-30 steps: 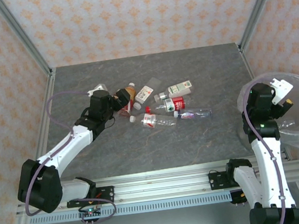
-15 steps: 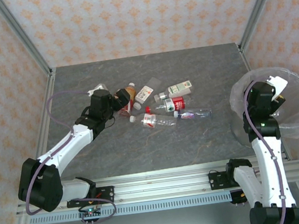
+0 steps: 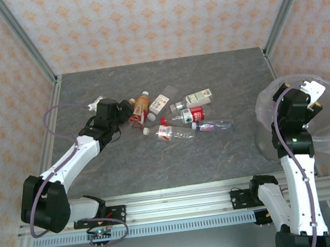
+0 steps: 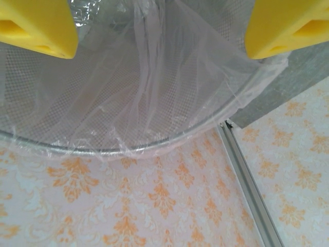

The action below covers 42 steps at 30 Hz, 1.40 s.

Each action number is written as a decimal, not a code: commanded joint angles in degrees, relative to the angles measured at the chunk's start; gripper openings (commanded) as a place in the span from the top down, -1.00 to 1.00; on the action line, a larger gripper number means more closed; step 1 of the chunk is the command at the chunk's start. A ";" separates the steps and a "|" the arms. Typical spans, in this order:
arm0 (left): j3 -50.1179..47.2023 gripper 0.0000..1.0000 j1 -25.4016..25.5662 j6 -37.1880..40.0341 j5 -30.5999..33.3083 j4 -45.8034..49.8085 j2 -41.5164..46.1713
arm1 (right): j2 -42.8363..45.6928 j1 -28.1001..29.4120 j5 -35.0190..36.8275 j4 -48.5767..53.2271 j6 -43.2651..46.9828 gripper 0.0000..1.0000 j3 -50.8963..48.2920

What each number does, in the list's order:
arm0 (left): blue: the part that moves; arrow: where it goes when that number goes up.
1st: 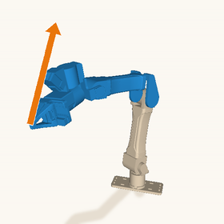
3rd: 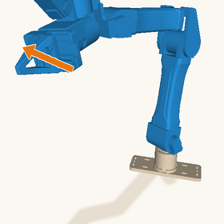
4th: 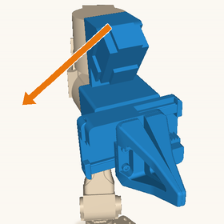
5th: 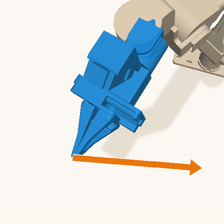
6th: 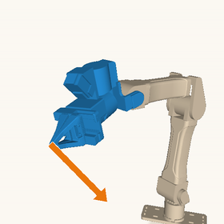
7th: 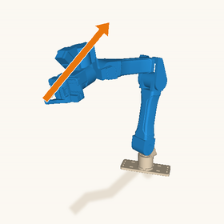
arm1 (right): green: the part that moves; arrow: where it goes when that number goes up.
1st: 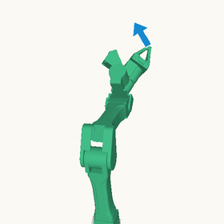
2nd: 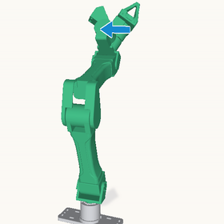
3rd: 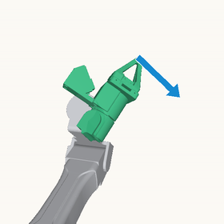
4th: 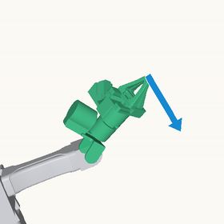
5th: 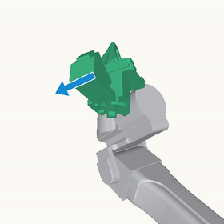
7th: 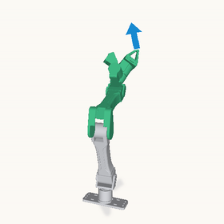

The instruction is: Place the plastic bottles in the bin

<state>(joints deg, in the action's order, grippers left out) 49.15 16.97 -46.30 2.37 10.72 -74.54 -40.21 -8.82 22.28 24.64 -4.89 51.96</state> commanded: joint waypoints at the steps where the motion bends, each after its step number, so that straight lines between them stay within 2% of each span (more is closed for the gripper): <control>1: 1.76 -1.00 -1.21 -1.81 2.18 2.62 -0.22 | 0.65 -0.13 -1.82 0.67 1.33 -0.75 2.40; 5: 2.64 -1.00 -2.11 -2.21 1.93 4.21 -1.03 | 0.92 -0.01 -8.65 -1.04 2.65 -0.78 3.17; 9: 5.38 -1.00 -3.13 0.67 1.95 7.66 -2.86 | 0.85 0.06 -13.38 -1.94 0.96 -0.84 4.03; 11: 6.24 -1.00 -4.84 0.72 1.74 8.99 -3.16 | 0.79 0.13 -15.60 -2.12 0.15 -0.99 4.67; 14: 5.41 -1.00 -7.73 2.43 -0.01 6.00 -2.80 | 0.62 0.34 -19.63 -3.10 -0.51 -0.99 5.43; 16: 7.62 -1.00 -9.35 6.89 -2.15 7.50 -4.17 | 0.23 0.40 -22.22 -4.05 -0.80 -0.98 5.67; 20: 13.11 -1.00 -10.87 17.24 -1.70 14.09 -7.42 | -0.78 0.82 -24.73 -4.32 -1.65 -0.98 6.77; 24: 14.11 -1.00 -12.59 24.99 -0.92 16.36 -9.02 | -2.17 1.18 -33.60 -6.21 -4.15 -0.98 7.56; 28: 14.25 -1.00 -14.94 32.36 -8.20 16.14 -11.29 | -5.67 2.52 -43.61 -7.10 -7.15 -0.98 9.98; 31: 16.75 -1.00 -15.05 38.47 -12.64 18.39 -14.35 | -7.64 5.98 -46.70 -9.52 -7.72 -0.98 10.65; 35: 17.36 -1.00 -15.12 42.25 -14.57 17.39 -16.69 | -11.59 10.74 -48.12 -8.33 -5.89 -0.99 13.33; 38: 19.33 -1.00 -15.14 47.92 -17.10 19.98 -18.96 | -14.36 14.83 -47.55 -5.88 -3.28 -0.98 15.02; 42: 23.30 -1.00 -15.57 60.66 -28.31 27.04 -23.01 | -16.51 19.85 -45.79 -6.08 0.21 -0.98 14.63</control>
<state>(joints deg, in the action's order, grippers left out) 69.21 1.76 2.50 -17.04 31.22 -95.92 -56.25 8.93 -23.38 18.39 -8.05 65.28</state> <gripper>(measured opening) 0.999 0.992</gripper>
